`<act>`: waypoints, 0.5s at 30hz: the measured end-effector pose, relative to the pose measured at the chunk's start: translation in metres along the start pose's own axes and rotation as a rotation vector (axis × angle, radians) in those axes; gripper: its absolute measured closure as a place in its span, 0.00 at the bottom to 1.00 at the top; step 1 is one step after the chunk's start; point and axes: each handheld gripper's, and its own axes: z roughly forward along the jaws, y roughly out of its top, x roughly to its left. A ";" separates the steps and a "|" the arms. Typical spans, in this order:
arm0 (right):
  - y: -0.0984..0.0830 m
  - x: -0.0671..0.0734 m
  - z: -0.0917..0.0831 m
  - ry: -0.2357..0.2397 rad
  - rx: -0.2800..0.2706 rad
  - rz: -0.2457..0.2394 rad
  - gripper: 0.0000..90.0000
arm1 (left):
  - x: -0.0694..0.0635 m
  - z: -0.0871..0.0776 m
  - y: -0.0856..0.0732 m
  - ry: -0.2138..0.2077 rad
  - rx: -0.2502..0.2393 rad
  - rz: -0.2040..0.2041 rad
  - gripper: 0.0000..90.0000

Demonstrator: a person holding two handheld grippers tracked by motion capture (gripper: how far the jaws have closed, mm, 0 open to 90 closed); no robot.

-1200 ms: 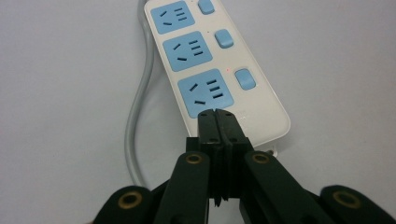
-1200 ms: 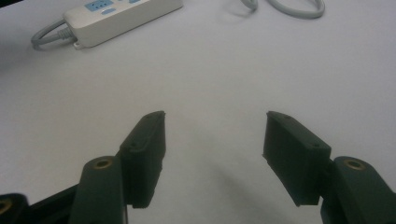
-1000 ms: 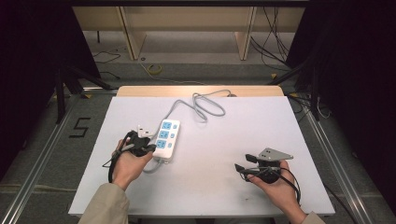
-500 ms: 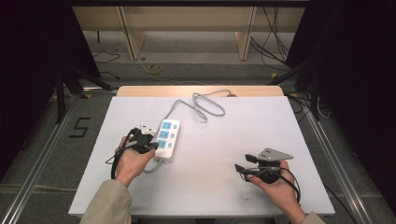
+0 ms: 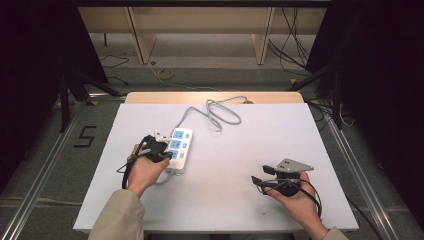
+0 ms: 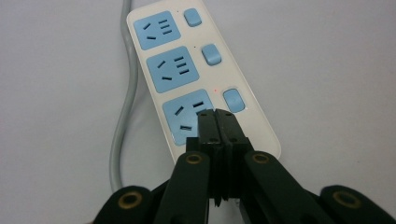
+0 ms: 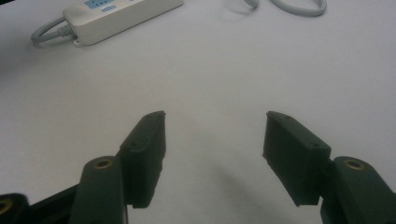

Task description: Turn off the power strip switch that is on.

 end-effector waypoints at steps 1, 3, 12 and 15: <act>0.000 0.000 0.000 0.000 0.000 0.000 0.44 | 0.000 0.001 0.001 -0.001 0.002 0.001 1.00; 0.000 0.000 0.000 0.001 0.000 -0.002 0.44 | -0.001 0.002 0.002 -0.002 0.008 0.007 1.00; 0.000 0.000 0.000 0.002 0.001 -0.002 0.45 | -0.005 0.006 0.008 -0.005 0.016 0.012 1.00; 0.000 0.000 0.000 0.003 0.001 -0.003 0.45 | -0.007 0.008 0.010 -0.006 0.015 0.020 1.00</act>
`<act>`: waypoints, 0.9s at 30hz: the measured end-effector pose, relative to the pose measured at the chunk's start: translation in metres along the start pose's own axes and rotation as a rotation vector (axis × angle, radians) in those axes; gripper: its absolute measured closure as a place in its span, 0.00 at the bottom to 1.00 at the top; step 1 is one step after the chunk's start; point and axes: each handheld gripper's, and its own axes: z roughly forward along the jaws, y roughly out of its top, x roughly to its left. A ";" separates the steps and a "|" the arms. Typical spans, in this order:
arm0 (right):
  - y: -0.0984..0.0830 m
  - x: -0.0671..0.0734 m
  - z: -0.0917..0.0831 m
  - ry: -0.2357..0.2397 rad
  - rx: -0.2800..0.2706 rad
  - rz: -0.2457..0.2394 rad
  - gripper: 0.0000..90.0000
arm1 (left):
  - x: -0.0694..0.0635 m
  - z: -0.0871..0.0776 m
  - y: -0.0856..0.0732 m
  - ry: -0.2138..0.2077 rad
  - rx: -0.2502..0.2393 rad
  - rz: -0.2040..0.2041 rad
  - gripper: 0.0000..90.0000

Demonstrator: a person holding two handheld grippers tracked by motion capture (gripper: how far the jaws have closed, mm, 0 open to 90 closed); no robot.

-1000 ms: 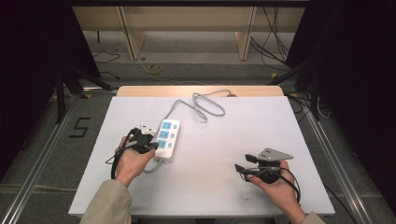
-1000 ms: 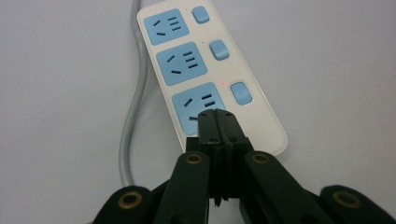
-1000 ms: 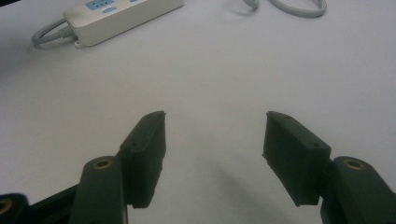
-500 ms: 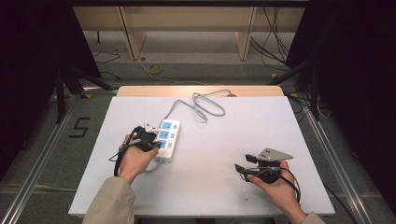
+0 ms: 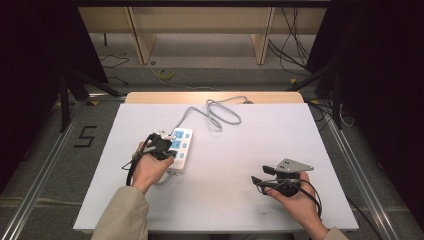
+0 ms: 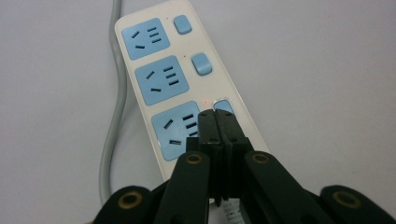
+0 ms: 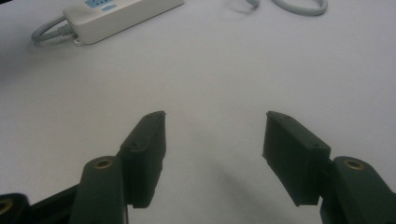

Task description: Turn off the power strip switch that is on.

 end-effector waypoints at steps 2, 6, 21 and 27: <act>0.000 0.000 0.000 0.000 0.002 0.003 0.45 | -0.001 0.001 0.001 -0.002 0.006 0.003 1.00; 0.000 0.000 0.000 -0.001 0.003 0.003 0.45 | -0.003 0.004 0.003 -0.003 0.011 0.005 1.00; 0.000 0.000 0.000 0.001 0.001 0.000 0.45 | -0.006 0.011 0.010 0.000 0.018 0.020 1.00; 0.000 0.000 0.000 0.001 0.001 0.000 0.45 | -0.006 0.014 0.012 -0.003 0.021 0.017 1.00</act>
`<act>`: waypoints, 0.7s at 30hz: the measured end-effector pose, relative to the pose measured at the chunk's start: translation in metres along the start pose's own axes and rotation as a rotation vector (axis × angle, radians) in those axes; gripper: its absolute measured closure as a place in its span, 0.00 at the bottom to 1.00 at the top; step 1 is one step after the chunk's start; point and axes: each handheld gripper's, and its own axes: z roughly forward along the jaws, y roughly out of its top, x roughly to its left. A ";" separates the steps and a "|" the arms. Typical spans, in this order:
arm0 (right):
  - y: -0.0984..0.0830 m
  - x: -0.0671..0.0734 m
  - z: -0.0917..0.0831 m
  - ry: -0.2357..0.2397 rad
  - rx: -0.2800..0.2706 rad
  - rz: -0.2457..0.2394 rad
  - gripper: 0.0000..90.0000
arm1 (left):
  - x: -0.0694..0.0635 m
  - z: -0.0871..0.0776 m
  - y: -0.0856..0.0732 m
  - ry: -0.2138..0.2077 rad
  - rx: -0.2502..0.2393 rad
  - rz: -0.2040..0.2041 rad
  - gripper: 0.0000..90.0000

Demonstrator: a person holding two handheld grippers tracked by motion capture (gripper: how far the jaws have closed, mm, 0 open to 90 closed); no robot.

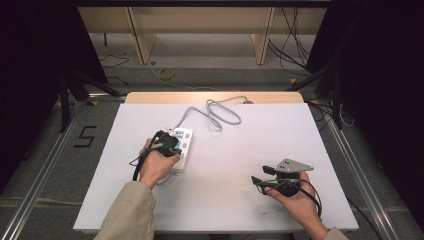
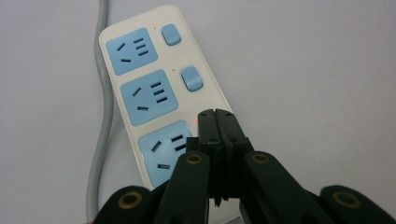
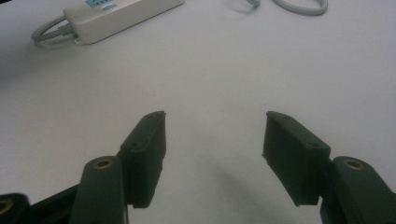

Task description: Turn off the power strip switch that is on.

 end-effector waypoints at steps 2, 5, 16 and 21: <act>0.000 0.000 0.000 -0.001 0.002 0.003 0.45 | 0.000 0.001 0.001 0.000 0.003 -0.003 1.00; 0.000 0.000 0.000 0.001 0.000 0.000 0.45 | -0.001 0.002 0.002 -0.001 0.003 -0.001 1.00; 0.000 0.000 0.000 0.001 -0.001 0.000 0.45 | -0.003 0.009 0.005 -0.003 0.022 0.009 1.00; 0.000 0.000 0.000 0.001 0.000 0.001 0.45 | -0.003 0.012 0.006 -0.003 0.031 0.010 1.00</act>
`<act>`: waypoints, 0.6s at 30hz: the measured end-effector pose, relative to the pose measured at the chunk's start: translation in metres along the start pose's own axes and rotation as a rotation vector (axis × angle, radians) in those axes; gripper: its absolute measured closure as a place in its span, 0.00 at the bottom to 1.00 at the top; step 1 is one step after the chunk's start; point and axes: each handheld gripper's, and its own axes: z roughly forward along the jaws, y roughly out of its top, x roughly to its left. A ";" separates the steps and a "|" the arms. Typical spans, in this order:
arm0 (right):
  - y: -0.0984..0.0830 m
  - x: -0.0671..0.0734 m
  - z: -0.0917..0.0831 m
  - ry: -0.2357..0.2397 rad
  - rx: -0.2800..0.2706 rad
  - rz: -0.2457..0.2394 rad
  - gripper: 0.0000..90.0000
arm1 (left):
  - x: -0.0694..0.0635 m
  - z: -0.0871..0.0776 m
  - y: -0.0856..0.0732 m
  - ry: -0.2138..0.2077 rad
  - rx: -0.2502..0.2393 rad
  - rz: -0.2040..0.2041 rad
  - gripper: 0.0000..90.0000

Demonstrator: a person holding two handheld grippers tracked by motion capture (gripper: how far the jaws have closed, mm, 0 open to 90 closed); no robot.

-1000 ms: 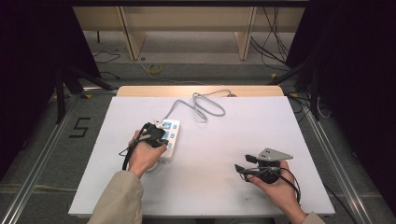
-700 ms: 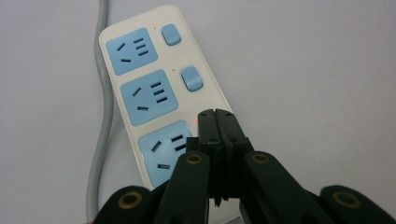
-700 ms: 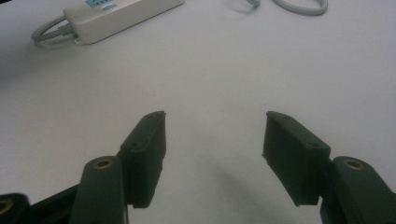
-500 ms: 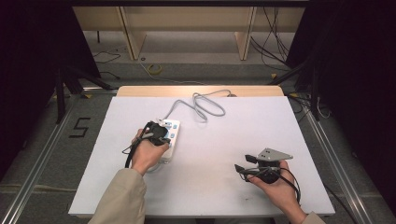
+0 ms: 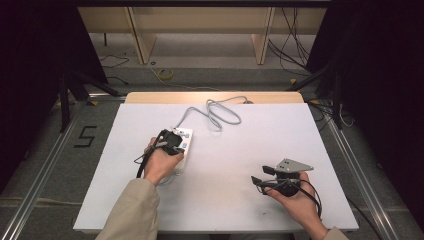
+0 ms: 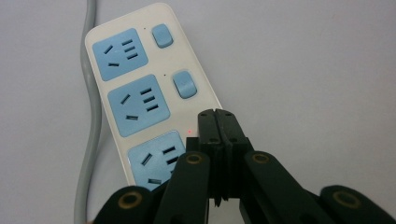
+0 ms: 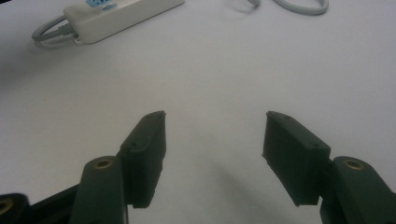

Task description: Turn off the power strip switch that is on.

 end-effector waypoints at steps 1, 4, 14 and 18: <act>0.000 0.000 0.000 0.000 0.000 0.000 0.45 | 0.000 0.001 0.000 0.000 -0.003 -0.002 1.00; 0.000 0.000 0.000 0.000 0.001 0.000 0.45 | -0.001 0.002 0.001 0.004 0.002 0.003 1.00; 0.000 0.000 0.000 0.000 0.001 0.000 0.45 | -0.002 0.005 0.004 0.021 0.008 0.000 1.00; 0.000 0.000 0.000 -0.001 0.001 0.000 0.45 | -0.002 0.006 0.004 0.028 0.012 -0.005 1.00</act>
